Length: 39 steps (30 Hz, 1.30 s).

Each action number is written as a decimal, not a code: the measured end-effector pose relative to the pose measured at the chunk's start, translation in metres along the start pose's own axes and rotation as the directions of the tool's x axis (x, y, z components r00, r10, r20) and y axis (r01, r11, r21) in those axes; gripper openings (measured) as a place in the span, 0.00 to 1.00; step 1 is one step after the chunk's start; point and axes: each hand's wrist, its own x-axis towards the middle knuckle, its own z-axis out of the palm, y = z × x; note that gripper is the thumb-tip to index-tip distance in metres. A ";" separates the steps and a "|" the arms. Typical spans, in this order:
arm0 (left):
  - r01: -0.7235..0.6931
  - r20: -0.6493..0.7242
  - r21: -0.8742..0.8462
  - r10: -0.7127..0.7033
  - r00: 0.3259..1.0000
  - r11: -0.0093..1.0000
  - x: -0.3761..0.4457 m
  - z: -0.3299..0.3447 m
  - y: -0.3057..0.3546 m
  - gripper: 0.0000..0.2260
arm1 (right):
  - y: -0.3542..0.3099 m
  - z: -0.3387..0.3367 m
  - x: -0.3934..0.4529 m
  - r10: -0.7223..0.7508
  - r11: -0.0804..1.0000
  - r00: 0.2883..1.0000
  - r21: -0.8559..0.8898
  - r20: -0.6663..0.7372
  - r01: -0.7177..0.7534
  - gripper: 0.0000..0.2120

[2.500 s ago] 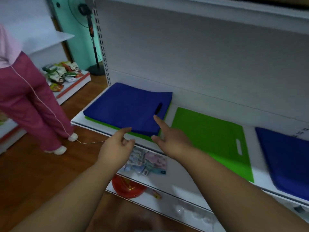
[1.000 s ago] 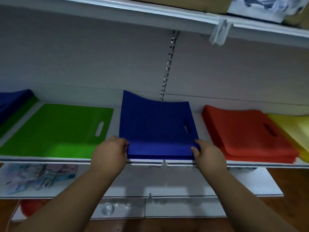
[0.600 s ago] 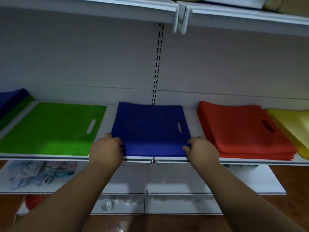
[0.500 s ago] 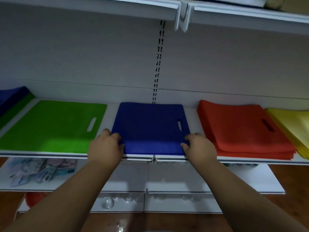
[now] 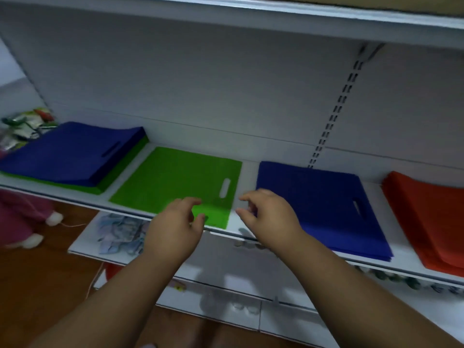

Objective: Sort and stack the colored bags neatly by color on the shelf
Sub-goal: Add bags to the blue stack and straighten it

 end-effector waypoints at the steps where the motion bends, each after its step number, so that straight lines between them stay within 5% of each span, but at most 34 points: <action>1: 0.029 -0.009 -0.013 -0.029 1.000 0.999 0.002 -0.010 -0.020 0.15 | -0.018 0.014 0.010 -0.028 0.999 1.000 0.016 -0.002 0.028 0.15; 9: 0.189 -0.029 -0.106 -0.193 0.981 0.976 0.031 -0.109 -0.200 0.17 | -0.174 0.140 0.093 -0.108 0.993 0.993 0.057 0.057 0.104 0.22; 15: 0.326 0.108 -0.219 -0.309 0.945 0.920 0.051 -0.159 -0.297 0.17 | -0.254 0.207 0.150 0.045 0.999 0.969 0.001 0.244 -0.047 0.33; 21: 0.526 0.334 -0.543 -0.407 0.850 0.654 0.076 -0.161 -0.328 0.21 | -0.266 0.229 0.166 0.193 0.975 0.919 -0.174 0.345 -0.139 0.28; 25: 0.595 0.409 -0.705 -0.465 0.785 0.386 0.084 -0.161 -0.336 0.20 | -0.269 0.233 0.161 0.186 0.977 0.971 -0.136 0.152 -0.166 0.19; 30: 0.553 0.324 -0.807 -0.629 0.706 0.206 0.086 -0.163 -0.347 0.12 | -0.255 0.228 0.132 0.077 0.997 0.977 -0.008 -0.197 -0.081 0.06; 35: 0.495 0.127 -0.699 -0.592 0.796 0.516 0.072 -0.160 -0.330 0.08 | -0.218 0.197 0.102 0.045 0.993 0.919 -0.084 -0.391 -0.084 0.15; 39: 0.386 0.092 -0.543 -0.404 0.910 0.746 0.059 -0.144 -0.284 0.08 | -0.184 0.160 0.068 0.228 0.965 0.867 -0.018 -0.443 -0.263 0.16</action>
